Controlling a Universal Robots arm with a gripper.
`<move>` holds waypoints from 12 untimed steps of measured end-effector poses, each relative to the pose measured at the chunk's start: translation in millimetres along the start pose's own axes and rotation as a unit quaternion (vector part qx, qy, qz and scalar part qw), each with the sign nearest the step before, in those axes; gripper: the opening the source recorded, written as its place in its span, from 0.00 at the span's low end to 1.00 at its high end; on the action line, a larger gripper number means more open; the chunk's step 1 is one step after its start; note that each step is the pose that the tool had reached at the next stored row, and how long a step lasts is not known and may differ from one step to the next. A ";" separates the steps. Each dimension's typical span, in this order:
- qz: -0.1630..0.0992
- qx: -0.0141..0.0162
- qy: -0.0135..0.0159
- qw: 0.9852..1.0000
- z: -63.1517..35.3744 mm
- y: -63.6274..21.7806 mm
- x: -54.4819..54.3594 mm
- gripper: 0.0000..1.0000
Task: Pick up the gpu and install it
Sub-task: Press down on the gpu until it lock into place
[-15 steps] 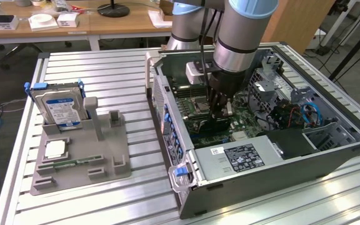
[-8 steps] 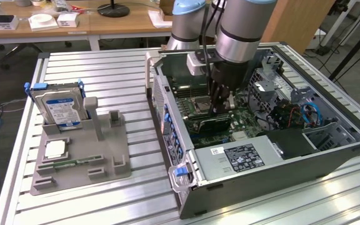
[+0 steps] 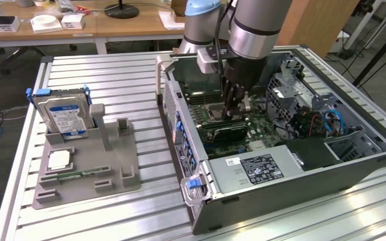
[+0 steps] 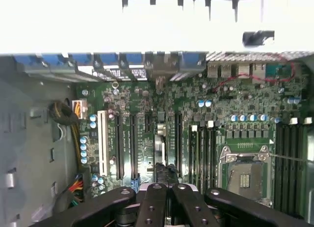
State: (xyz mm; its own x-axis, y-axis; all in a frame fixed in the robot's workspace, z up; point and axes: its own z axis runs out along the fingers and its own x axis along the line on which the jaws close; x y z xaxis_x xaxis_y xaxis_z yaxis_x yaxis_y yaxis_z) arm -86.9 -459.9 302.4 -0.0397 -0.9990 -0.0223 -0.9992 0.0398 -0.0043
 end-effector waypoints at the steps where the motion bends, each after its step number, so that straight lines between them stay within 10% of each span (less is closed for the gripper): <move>1: 0.000 0.000 0.000 1.000 -1.9 2.8 0.1 0.11; 8: 0.000 0.000 -0.001 1.000 -4.3 28.5 1.1 0.11; 12: 0.000 0.000 -0.007 1.000 -3.2 38.5 1.5 0.11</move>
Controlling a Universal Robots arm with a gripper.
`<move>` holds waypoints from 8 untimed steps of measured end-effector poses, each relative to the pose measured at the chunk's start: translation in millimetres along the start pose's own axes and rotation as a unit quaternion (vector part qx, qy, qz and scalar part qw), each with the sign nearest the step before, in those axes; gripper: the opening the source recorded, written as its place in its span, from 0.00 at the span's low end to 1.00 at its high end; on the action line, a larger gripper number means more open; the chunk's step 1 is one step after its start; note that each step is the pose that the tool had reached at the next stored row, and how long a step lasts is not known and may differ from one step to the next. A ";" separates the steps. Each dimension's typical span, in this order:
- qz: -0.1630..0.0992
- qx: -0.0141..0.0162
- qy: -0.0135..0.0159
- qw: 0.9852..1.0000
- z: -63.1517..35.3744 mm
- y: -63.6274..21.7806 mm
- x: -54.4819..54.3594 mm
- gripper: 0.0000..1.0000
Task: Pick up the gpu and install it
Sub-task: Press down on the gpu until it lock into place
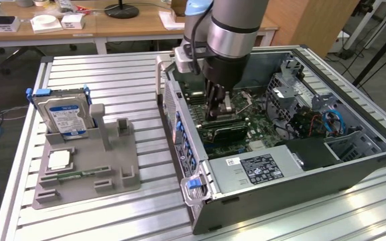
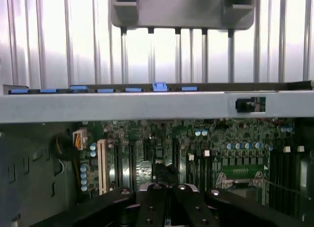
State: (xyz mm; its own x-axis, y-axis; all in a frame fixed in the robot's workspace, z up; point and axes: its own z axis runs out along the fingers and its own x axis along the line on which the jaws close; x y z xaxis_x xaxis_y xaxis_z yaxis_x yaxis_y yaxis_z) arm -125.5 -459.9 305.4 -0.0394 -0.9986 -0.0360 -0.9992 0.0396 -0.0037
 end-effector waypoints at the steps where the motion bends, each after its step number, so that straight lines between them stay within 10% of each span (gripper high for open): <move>1: 0.000 0.000 -0.003 1.000 0.3 0.3 0.1 0.11; 8: 0.000 0.000 -0.006 1.000 3.2 1.8 0.2 0.11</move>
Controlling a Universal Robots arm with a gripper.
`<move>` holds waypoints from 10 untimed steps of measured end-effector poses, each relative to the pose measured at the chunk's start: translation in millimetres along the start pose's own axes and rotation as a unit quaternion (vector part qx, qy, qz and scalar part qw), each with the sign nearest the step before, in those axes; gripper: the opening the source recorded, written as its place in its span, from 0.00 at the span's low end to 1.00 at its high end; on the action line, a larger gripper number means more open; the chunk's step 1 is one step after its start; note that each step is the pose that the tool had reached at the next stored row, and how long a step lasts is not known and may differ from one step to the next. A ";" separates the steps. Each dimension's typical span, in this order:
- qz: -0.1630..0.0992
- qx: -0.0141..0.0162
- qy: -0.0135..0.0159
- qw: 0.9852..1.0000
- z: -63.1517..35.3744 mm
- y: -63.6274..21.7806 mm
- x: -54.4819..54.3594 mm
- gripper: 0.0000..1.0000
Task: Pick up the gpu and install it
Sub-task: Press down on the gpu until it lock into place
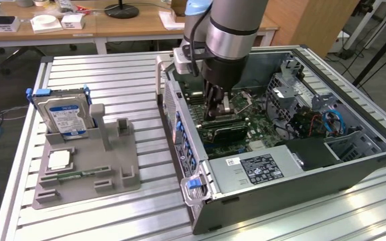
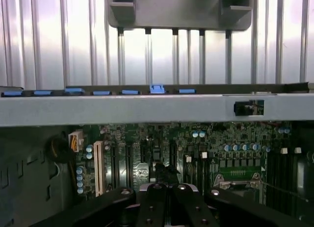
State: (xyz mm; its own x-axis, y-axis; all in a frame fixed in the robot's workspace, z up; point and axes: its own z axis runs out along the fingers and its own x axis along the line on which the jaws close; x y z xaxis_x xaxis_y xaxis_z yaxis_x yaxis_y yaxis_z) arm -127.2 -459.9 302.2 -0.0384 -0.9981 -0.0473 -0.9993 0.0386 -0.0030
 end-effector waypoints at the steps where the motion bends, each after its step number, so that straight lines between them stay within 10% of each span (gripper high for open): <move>1: 0.000 0.000 0.000 1.000 1.9 0.8 0.1 0.11; 10: 0.000 -0.006 0.000 1.000 11.6 19.2 1.2 0.11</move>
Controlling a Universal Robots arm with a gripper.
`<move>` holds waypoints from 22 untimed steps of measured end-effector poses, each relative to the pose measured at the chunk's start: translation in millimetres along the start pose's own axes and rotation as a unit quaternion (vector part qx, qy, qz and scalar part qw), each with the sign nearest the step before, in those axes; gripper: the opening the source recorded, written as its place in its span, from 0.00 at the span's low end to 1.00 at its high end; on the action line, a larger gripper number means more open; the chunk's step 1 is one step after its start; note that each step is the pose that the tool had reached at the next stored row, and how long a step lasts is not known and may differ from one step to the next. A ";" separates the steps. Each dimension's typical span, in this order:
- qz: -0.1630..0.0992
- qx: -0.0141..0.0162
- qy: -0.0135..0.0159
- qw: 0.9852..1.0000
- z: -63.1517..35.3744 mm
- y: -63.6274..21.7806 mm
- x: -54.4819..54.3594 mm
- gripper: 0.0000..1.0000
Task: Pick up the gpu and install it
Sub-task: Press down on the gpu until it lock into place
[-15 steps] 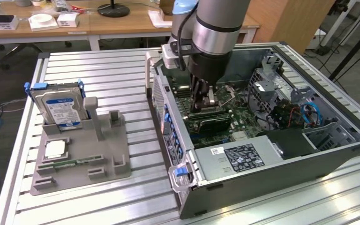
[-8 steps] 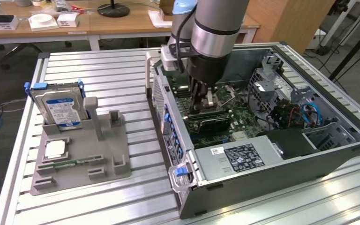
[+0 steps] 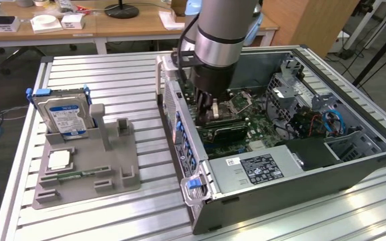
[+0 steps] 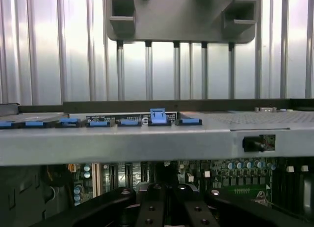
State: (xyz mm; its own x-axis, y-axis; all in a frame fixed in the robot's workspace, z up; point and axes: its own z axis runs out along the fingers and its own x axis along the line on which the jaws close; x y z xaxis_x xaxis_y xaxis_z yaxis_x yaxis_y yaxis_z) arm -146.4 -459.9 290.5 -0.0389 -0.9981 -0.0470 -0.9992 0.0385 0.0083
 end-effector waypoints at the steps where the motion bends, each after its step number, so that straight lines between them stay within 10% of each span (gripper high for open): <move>1: 0.000 -0.001 0.000 1.000 0.6 1.8 0.1 0.11; 7: 0.000 -0.004 -0.001 1.000 1.9 4.0 0.2 0.11; 11: 0.001 -0.020 0.000 1.000 2.7 4.4 0.3 0.11; 22: 0.001 -0.026 -0.002 1.000 1.5 4.6 0.3 0.11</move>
State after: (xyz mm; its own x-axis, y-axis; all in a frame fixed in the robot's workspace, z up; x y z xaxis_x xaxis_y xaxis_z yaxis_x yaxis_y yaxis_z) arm -151.0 -459.9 289.0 -0.0413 -0.9979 -0.0509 -0.9974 0.0382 0.0607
